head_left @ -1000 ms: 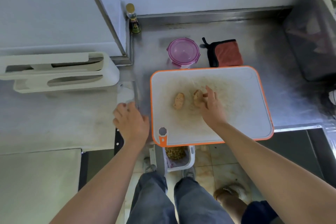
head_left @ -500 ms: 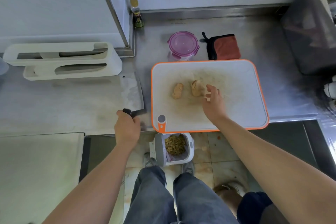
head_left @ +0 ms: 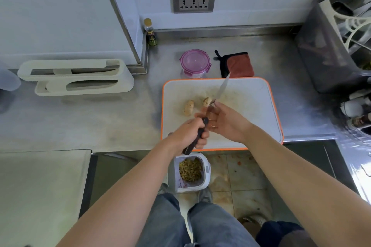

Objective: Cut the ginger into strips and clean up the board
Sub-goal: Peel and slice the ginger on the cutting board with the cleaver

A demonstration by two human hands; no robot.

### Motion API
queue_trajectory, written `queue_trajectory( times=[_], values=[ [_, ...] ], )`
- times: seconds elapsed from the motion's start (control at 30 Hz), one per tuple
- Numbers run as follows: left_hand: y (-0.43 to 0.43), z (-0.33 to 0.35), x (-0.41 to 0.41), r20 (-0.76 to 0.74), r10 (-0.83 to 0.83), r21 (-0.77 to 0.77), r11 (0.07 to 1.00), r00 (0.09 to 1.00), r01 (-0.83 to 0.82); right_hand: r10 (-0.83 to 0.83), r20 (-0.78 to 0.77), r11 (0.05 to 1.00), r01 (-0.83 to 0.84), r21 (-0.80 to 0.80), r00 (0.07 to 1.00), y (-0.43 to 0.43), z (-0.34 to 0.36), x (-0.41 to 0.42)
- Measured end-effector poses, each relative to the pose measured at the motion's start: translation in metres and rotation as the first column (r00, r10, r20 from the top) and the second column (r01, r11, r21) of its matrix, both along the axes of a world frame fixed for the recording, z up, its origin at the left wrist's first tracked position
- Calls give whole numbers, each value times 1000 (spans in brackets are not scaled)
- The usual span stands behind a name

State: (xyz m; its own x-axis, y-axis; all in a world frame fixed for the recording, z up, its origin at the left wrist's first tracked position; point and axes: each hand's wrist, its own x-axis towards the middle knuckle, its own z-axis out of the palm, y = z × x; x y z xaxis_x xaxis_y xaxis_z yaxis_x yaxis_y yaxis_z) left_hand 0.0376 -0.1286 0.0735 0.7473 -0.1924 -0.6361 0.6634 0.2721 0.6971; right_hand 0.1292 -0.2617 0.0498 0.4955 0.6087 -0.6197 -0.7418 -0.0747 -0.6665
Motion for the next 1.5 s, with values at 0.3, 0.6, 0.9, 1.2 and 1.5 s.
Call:
queue_trajectory(
  times=[0.3, 0.6, 0.9, 1.2, 1.5],
  values=[
    [23, -17, 28, 66, -309, 611, 765, 949, 207, -477, 240, 827, 524, -202, 845, -12, 0, 19],
    [65, -43, 52, 49, -572, 964, 242, 819, 112, 225, 627, 575, 418, -704, 746, -15, -28, 8],
    [47, -51, 86, 110, -757, 985, 168, 644, 29, 518, 457, 486, 190, -853, 723, -3, -28, 16],
    [26, -80, 117, 4, -807, 997, 48, 590, 60, 575, 486, 540, 141, -830, 658, -15, -34, 31],
    [10, -80, 102, 123, -602, 990, 124, 789, -60, 637, 567, 546, 215, -810, 522, -19, -38, 40]
  ],
)
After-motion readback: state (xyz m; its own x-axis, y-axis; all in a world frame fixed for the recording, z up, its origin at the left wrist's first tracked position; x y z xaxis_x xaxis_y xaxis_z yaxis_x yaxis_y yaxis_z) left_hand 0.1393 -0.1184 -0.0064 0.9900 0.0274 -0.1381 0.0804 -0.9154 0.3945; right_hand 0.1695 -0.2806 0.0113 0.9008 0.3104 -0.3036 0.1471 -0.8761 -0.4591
